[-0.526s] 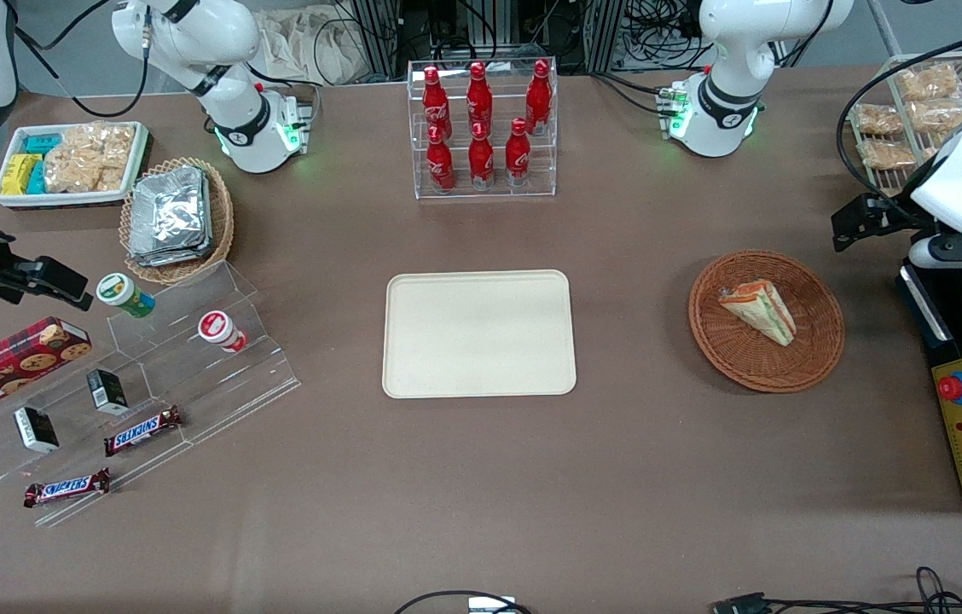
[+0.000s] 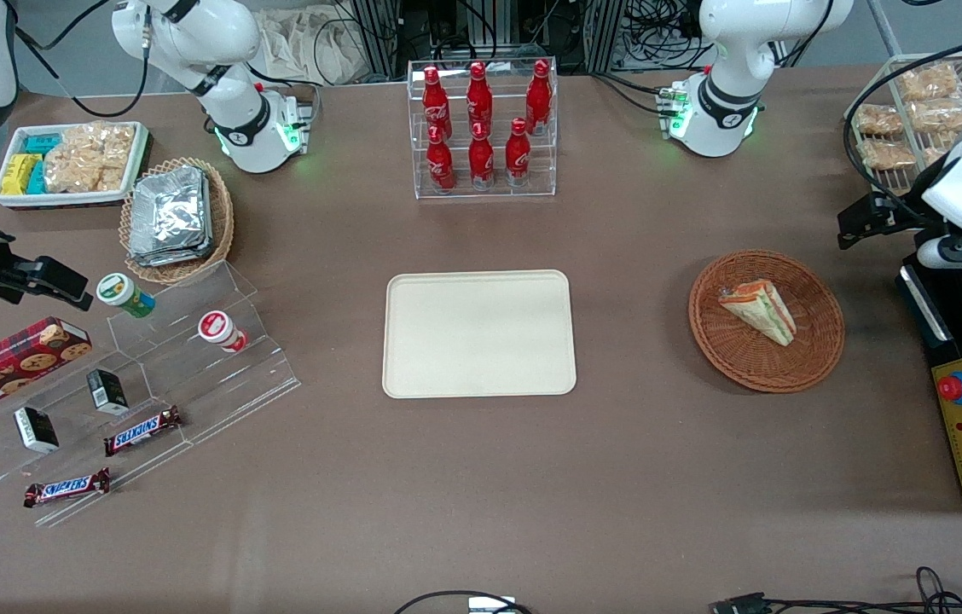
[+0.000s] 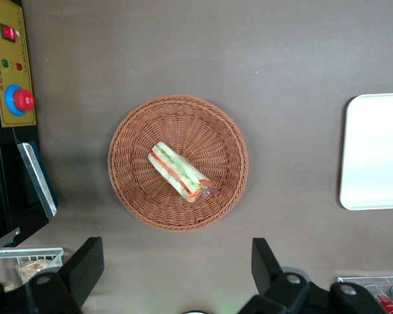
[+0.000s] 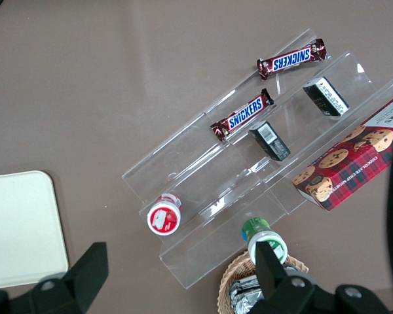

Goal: Place sandwich from basket to tray
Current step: 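Move the left gripper over the wicker basket above the wrapped sandwich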

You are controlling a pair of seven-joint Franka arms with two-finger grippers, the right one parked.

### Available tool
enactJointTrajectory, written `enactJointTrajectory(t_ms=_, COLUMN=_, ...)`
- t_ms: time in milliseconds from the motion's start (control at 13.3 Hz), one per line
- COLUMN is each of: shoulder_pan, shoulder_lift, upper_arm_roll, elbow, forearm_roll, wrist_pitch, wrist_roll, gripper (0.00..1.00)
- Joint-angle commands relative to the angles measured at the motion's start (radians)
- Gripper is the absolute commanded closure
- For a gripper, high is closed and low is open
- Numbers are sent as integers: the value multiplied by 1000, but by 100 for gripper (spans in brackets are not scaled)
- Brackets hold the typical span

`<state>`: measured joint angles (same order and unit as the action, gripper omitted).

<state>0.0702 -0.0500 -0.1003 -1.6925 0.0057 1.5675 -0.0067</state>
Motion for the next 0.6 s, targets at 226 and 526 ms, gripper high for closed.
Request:
enactJointTrajectory(t_ms=226, shoulder_pan=33, shoulder_lift=-24, upper_arm_roll=16, elbow=-200, forearm_roll=-1, wrist_pitch=136, wrist_roll=-60, gripper=0)
enactJointTrajectory(t_ms=526, shoulder_pan=34, shoulder_lift=-53, upper_arm_roll=17, elbow=-401, forearm_roll=8, wrist_pitch=329, wrist_roll=-174, gripper=0)
